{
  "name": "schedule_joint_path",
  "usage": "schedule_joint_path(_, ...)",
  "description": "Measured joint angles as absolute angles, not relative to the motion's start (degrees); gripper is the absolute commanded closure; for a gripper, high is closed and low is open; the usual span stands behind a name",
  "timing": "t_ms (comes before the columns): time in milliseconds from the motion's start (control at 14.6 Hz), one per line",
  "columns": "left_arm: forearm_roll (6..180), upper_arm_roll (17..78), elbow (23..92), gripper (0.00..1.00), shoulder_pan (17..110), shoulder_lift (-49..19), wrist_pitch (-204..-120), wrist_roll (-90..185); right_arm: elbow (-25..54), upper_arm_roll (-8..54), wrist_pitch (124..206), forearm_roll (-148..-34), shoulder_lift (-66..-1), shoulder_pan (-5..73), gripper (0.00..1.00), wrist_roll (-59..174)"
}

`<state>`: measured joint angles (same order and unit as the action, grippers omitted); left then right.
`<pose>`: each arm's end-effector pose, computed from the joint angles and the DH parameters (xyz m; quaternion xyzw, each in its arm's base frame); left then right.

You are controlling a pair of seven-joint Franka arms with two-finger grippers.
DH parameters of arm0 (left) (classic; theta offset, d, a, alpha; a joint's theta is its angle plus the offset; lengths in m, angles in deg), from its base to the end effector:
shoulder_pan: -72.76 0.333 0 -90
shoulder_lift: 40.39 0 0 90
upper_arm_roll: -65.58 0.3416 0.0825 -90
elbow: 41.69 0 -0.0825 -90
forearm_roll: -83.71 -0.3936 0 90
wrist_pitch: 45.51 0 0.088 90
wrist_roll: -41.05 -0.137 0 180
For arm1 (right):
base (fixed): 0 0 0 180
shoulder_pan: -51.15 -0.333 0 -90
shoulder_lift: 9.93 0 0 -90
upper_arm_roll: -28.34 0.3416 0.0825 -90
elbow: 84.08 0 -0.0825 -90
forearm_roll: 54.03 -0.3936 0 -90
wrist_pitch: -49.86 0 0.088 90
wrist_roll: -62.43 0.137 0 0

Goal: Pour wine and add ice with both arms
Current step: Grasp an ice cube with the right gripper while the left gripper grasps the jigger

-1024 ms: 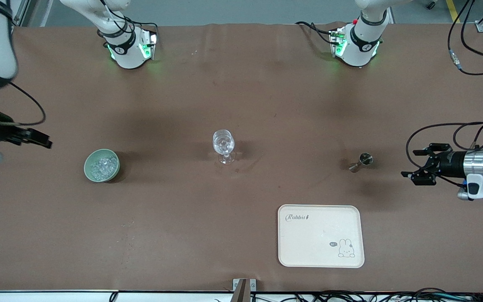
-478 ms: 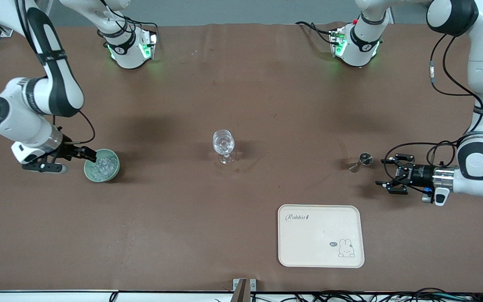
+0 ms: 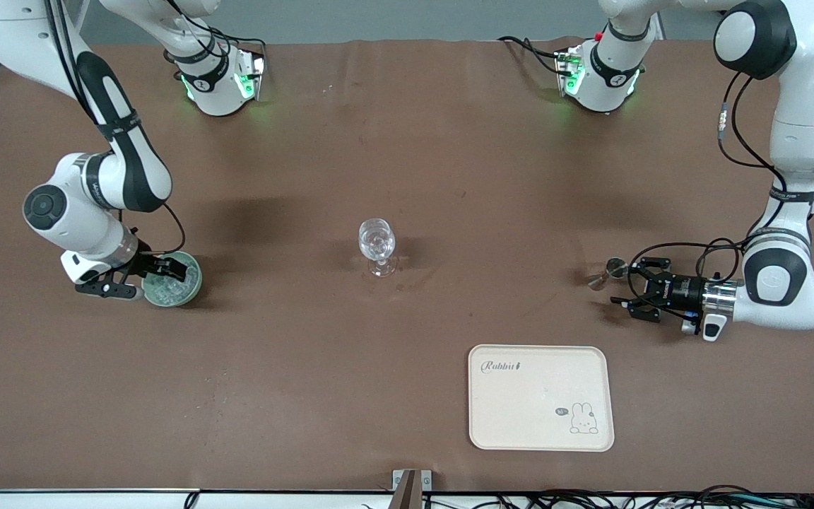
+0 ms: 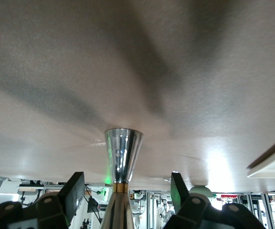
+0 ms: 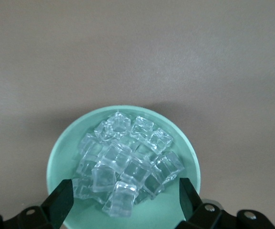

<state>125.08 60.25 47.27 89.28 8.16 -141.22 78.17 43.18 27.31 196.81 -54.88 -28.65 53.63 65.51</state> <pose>0.6415 0.0467 0.1312 0.7197 0.4978 -0.4030 0.2679 0.5656 -0.0348 0.2145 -0.9980 0.0631 -0.0085 0.0012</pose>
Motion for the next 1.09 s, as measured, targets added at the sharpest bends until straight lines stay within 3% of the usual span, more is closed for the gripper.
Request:
schedule_joint_path(137, 125.1, 59.9, 47.6, 0.34, 89.3, 8.2, -141.1, 78.2, 43.2, 27.3, 197.0, -54.9, -29.2, 53.6, 0.24, 65.6)
schedule_joint_path(273, 125.1, 59.5, 47.8, 0.4, 89.2, 8.2, -140.9, 78.1, 43.3, 27.3, 196.9, -54.9, -29.3, 53.6, 0.25, 65.9)
schedule_joint_path(614, 125.1, 58.5, 47.9, 0.54, 89.2, 8.2, -140.4, 76.7, 44.5, 27.3, 196.4, -54.9, -29.3, 53.6, 0.38, 66.5)
schedule_joint_path(819, 125.1, 58.5, 48.0, 0.56, 89.3, 8.2, -140.2, 75.9, 44.6, 27.3, 196.1, -54.9, -29.3, 53.6, 0.39, 66.8)
schedule_joint_path(1092, 125.1, 58.5, 48.4, 0.72, 89.4, 8.2, -140.2, 75.0, 44.5, 27.4, 195.2, -54.9, -29.2, 53.6, 0.38, 67.0)
